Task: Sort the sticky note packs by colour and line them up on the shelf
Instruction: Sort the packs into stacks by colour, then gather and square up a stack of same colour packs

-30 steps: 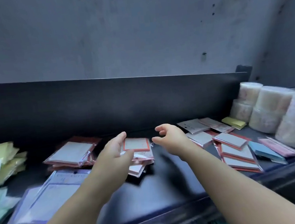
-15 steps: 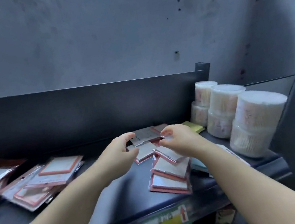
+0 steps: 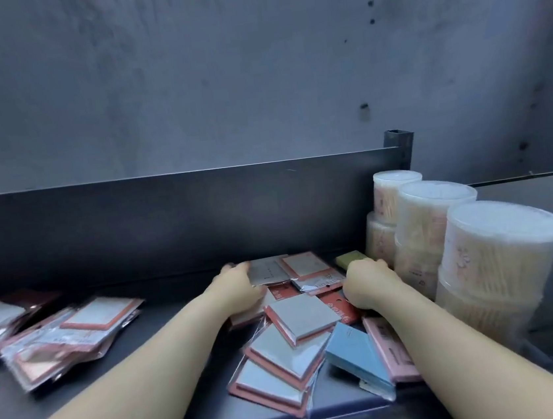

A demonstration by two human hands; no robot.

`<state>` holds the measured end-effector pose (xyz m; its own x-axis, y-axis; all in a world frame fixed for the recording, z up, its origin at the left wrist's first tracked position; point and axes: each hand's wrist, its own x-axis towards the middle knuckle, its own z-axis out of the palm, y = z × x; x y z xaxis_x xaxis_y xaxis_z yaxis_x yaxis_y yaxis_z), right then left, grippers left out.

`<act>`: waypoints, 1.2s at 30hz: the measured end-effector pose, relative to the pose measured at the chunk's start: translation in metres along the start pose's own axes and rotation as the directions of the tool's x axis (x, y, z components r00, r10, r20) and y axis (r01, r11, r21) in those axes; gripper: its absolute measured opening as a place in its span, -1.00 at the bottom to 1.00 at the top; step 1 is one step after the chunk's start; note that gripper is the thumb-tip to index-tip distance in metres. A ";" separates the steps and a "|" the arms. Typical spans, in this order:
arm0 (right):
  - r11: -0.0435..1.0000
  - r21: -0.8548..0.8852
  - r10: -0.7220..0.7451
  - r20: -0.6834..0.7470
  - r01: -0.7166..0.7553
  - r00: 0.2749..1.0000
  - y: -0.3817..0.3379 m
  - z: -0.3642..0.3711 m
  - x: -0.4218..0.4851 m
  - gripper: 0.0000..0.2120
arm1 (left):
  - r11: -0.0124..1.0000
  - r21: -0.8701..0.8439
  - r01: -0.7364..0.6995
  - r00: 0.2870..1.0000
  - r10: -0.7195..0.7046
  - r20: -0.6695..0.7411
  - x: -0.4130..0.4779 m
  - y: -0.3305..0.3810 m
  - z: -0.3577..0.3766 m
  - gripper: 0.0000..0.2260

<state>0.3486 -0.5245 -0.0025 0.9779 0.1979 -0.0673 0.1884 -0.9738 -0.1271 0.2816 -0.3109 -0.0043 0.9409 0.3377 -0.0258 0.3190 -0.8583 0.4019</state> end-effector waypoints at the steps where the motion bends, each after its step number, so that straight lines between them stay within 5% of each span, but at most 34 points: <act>1: 1.000 -0.008 -0.003 -0.012 0.003 1.000 0.000 0.002 0.003 -0.62 | 1.000 0.000 -0.017 1.000 0.017 -0.014 0.003 0.000 0.000 -0.53; 9: 0.993 0.104 -0.038 -0.134 0.052 0.990 0.004 0.007 0.007 -0.70 | 0.963 0.227 -0.143 0.976 0.176 -0.131 0.012 0.000 0.005 -0.64; 14: 0.974 0.213 -0.029 -0.224 0.078 0.974 0.004 0.000 0.004 -0.62 | 0.951 0.212 -0.227 0.867 0.296 -0.400 0.003 -0.010 -0.007 -0.79; 18: 0.927 0.323 -0.088 -0.310 0.192 0.947 -0.002 -0.011 -0.006 -0.62 | 0.962 0.025 -0.272 0.742 0.226 -0.631 -0.022 -0.018 -0.037 -0.90; 21: 0.865 0.407 -0.157 -0.334 0.292 0.930 -0.011 -0.021 -0.016 -0.62 | 0.920 -0.293 -0.259 0.734 -0.010 -0.679 -0.043 -0.030 -0.059 -0.86; 25: 0.773 0.466 -0.275 -0.367 0.431 0.889 -0.033 -0.032 -0.038 -0.64 | 0.710 -0.647 -0.278 0.753 -0.258 -0.606 -0.067 -0.057 -0.075 -0.79; 28: 0.716 0.474 -0.349 -0.393 0.512 0.851 -0.058 -0.034 -0.060 -0.67 | 0.424 -0.861 -0.280 0.787 -0.413 -0.459 -0.090 -0.070 -0.079 -0.82; 36: 0.550 0.627 -0.361 -0.417 0.551 0.834 -0.161 -0.010 -0.125 -0.76 | -0.034 -0.971 -0.238 0.794 -0.582 -0.175 -0.151 -0.149 -0.086 -0.86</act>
<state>0.1967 -0.3933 0.0364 0.7857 0.4701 0.4022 0.5859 -0.3568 -0.7276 0.0819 -0.2004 0.0183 0.5415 0.8354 -0.0945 -0.3452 0.3234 0.8810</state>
